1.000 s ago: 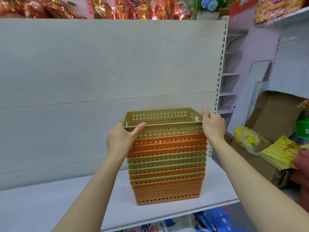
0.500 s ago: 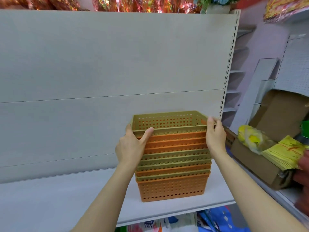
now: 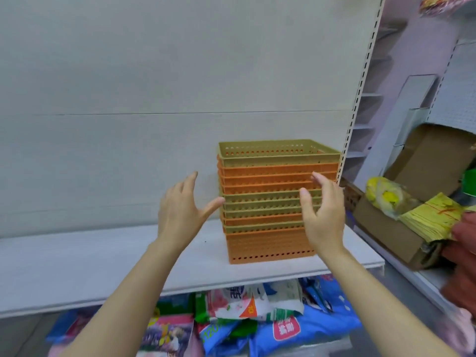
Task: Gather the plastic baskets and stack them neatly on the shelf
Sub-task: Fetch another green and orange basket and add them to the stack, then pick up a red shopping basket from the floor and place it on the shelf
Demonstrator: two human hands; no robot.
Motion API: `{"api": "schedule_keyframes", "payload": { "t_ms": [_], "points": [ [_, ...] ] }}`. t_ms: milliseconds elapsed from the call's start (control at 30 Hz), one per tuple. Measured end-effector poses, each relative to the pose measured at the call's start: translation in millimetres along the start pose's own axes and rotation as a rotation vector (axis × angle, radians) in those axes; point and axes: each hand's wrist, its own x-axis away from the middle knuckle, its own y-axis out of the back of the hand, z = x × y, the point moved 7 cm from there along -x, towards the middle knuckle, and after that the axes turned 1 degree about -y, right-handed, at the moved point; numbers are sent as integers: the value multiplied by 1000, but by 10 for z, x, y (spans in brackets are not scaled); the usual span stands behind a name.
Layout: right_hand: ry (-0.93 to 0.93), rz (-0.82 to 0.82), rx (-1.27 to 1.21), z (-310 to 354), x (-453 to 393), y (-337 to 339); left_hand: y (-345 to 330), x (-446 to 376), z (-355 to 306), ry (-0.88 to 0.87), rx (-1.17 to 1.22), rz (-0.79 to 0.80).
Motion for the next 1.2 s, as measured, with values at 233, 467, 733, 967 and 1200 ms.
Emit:
{"api": "schedule_keyframes", "payload": {
  "t_ms": [233, 467, 733, 967, 1200],
  "points": [
    [236, 406, -42, 620, 1354, -518, 324, 1238, 535, -122, -251, -140],
    [305, 603, -116, 1138, 2505, -513, 605, 2557, 1097, 16, -406, -71],
    [370, 761, -214, 1798, 3441, -517, 1146, 3690, 1633, 201, -482, -12],
    [421, 866, -228, 2585, 4322, -799, 1773, 4582, 2361, 375, -547, 13],
    [450, 966, -302, 3621, 5324, -1164, 2463, 5487, 3313, 527, -617, 84]
  ]
}}
